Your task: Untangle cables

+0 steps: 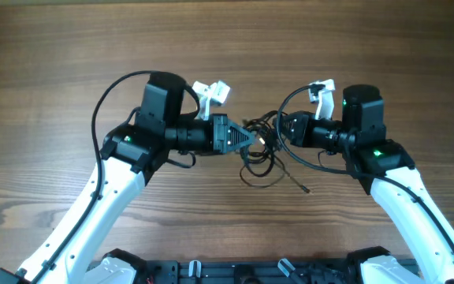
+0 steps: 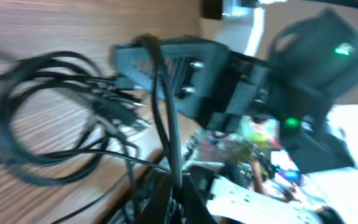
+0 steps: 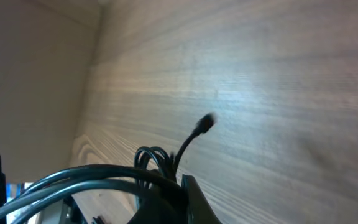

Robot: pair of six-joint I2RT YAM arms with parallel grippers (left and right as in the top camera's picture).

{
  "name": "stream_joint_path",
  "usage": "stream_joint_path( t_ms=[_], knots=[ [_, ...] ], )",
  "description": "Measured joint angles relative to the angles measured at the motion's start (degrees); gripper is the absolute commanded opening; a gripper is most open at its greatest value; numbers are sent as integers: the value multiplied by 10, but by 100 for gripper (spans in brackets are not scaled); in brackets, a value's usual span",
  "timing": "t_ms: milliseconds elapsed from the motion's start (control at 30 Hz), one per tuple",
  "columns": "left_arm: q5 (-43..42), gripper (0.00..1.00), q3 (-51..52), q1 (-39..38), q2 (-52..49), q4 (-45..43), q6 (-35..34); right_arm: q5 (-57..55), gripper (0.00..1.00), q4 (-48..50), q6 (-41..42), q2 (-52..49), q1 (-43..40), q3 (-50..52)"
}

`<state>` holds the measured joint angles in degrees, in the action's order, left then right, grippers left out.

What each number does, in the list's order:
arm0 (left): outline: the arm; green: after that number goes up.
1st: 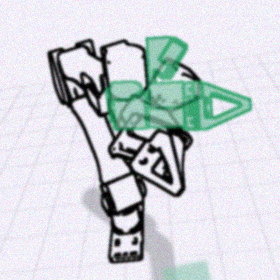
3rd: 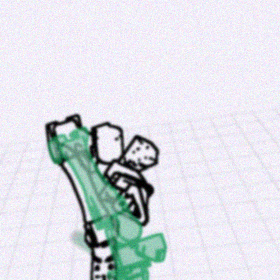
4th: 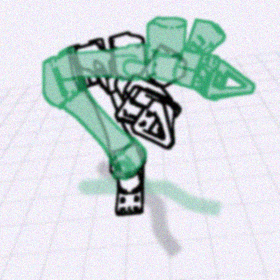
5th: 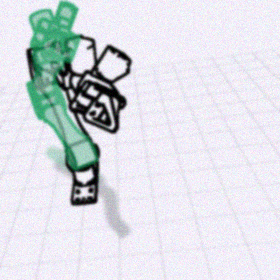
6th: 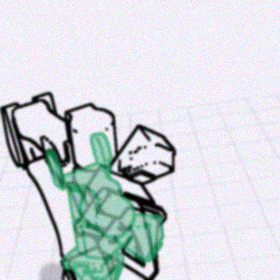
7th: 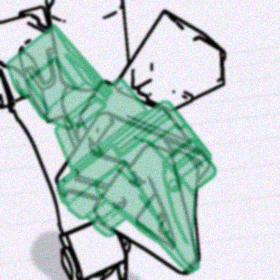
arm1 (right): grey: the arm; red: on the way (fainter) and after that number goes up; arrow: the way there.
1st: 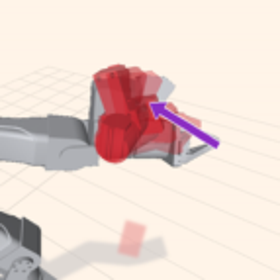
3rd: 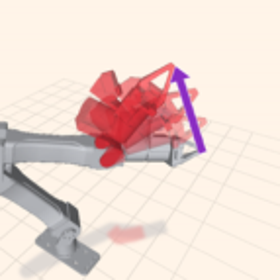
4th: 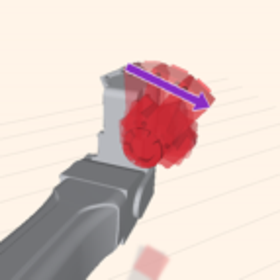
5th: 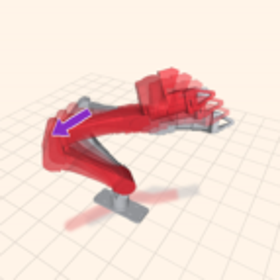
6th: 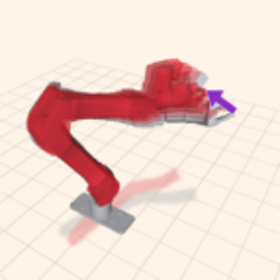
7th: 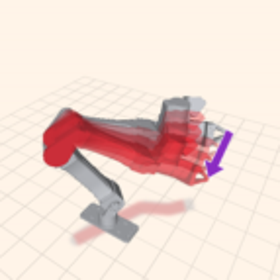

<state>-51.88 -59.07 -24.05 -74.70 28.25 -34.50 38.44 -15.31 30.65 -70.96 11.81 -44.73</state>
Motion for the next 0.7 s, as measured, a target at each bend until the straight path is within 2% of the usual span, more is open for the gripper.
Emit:
stream_joint_path(
  t_ms=[33, 67, 100, 167, 267, 467, 567, 633, 667, 700],
  knots=[
    [18, 64, 0, 0, 0, 21, 6, -9, 4, -9, 5, -1, 0, 0],
    [39, 81, 0, 0, 0, 46, 11, -20, 4, -14, 9, -3, -3, 0],
    [56, 85, 0, 0, 0, 59, 16, -22, 4, -15, 10, -4, -6, 0],
    [112, 87, 0, 0, 0, 97, 14, -10, 4, -14, 10, -5, -7, 0],
    [172, 89, 0, 0, -1, 109, 16, 38, 4, -2, 10, -5, -7, 0],
    [200, 90, 0, 0, -26, 118, 17, 134, 4, 41, 10, -5, -7, 0],
    [213, 85, 0, 0, -42, 119, 17, 173, 4, 55, 10, -5, -7, 0],
    [219, 62, 0, 0, -52, 110, 17, 182, 4, 55, 10, -5, -7, 0],
    [221, 42, 0, 0, -54, 106, 17, 184, 4, 55, 10, -5, -7, 0],
    [221, 27, 0, 0, -56, 101, 20, 186, 4, 56, 10, -5, -7, 0]
  ],
)
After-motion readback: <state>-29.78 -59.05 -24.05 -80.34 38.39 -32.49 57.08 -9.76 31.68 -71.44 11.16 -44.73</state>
